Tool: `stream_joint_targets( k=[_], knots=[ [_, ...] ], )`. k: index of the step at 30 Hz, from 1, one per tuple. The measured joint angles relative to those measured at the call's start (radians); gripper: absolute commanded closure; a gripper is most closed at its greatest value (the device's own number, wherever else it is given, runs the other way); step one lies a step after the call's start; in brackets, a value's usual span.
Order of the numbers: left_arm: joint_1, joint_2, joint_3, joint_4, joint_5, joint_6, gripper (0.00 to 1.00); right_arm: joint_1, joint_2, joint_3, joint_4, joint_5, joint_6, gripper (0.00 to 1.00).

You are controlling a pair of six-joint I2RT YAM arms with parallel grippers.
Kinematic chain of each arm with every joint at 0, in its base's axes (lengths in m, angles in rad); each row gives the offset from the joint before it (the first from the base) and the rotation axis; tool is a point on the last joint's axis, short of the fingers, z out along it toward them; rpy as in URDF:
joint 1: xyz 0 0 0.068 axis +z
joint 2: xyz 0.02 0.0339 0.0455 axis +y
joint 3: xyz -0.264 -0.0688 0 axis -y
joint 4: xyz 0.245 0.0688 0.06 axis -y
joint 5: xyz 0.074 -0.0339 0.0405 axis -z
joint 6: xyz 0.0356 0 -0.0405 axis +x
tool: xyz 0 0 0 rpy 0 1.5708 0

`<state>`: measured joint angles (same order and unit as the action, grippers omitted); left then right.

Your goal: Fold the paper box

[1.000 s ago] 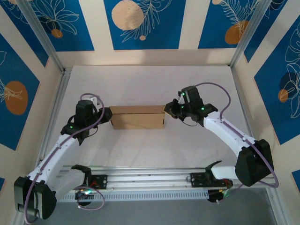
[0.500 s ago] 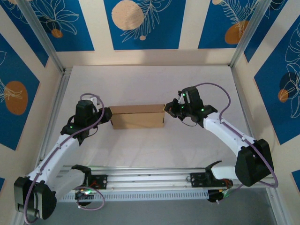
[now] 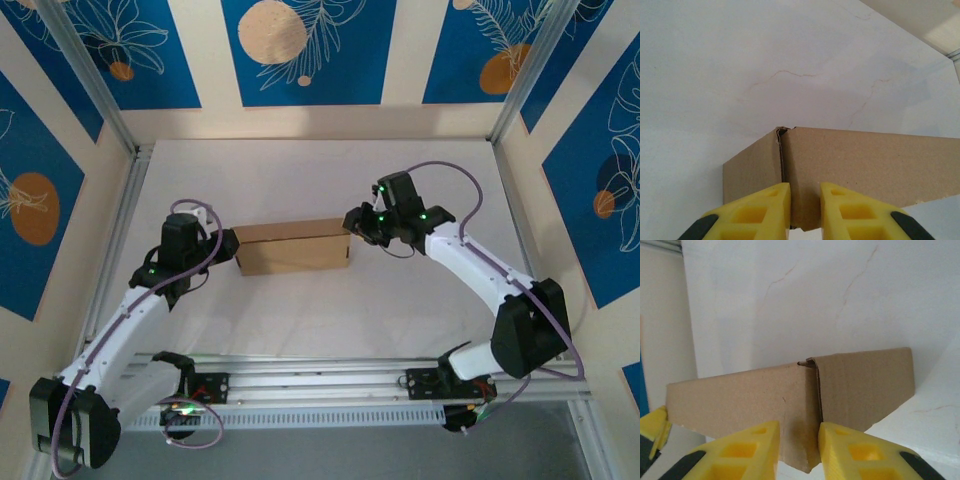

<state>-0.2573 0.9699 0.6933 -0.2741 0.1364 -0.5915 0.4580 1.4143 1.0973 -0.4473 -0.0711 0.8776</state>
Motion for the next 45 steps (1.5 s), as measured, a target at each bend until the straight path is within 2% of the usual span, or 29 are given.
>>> stream_joint_targets(
  k=[4,15,23,28,34,39,45],
  knots=[
    [0.0,0.0,0.0,0.0,-0.002,0.0,0.78,-0.002,0.01,0.02,-0.078,0.038,-0.046,0.7],
    [0.0,0.0,0.0,0.0,-0.002,0.0,0.77,-0.023,0.008,-0.015,-0.026,-0.013,-0.069,0.77],
    [0.001,0.0,0.039,-0.099,-0.028,0.042,0.49,-0.037,0.01,-0.016,-0.014,-0.038,-0.066,0.77],
    [0.001,-0.01,0.077,-0.19,-0.066,0.065,0.41,-0.037,0.016,-0.007,-0.021,-0.037,-0.066,0.78],
    [0.003,0.002,0.077,-0.19,-0.064,0.061,0.42,-0.037,0.018,-0.006,-0.021,-0.038,-0.066,0.77],
    [0.006,0.002,0.034,-0.119,-0.034,0.01,0.57,-0.037,0.019,-0.005,-0.021,-0.038,-0.066,0.78],
    [0.006,-0.018,-0.049,-0.001,-0.006,-0.059,0.65,-0.035,0.034,0.019,-0.048,-0.03,-0.066,0.78]
  ],
)
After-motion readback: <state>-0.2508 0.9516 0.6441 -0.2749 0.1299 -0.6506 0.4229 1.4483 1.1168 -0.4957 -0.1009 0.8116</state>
